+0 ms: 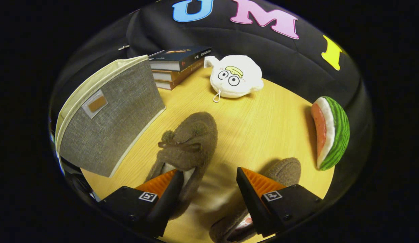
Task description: Open the storage box then place both shoes into the box .Put the left shoe in first, then the right shoe, with the right side of both shoes facing outward in a uniform manner.
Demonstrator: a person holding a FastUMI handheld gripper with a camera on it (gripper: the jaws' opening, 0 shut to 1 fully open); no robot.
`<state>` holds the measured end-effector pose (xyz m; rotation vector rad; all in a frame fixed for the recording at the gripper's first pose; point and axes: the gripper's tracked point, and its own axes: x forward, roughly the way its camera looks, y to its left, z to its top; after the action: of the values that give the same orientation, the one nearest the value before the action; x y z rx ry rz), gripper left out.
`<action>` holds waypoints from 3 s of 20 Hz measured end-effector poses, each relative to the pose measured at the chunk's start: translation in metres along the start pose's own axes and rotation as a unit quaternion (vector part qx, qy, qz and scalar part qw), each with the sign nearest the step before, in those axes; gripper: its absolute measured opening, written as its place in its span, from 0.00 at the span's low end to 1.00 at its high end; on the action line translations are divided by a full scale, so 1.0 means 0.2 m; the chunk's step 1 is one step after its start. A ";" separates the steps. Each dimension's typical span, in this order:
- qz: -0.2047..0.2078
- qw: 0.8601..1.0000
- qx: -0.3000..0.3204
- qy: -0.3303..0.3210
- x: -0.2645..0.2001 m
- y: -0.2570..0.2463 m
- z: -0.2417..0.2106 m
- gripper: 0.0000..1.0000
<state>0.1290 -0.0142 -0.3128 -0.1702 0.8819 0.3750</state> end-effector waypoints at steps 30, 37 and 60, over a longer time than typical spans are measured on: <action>0.077 0.949 0.289 -0.095 -0.77 0.51 0.83 0.05; 0.100 0.938 0.320 -0.087 -0.66 0.98 0.94 0.05; 0.142 0.938 0.315 -0.039 -0.39 1.43 0.89 0.98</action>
<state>0.1007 0.2836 -0.1371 0.5667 0.9103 0.3458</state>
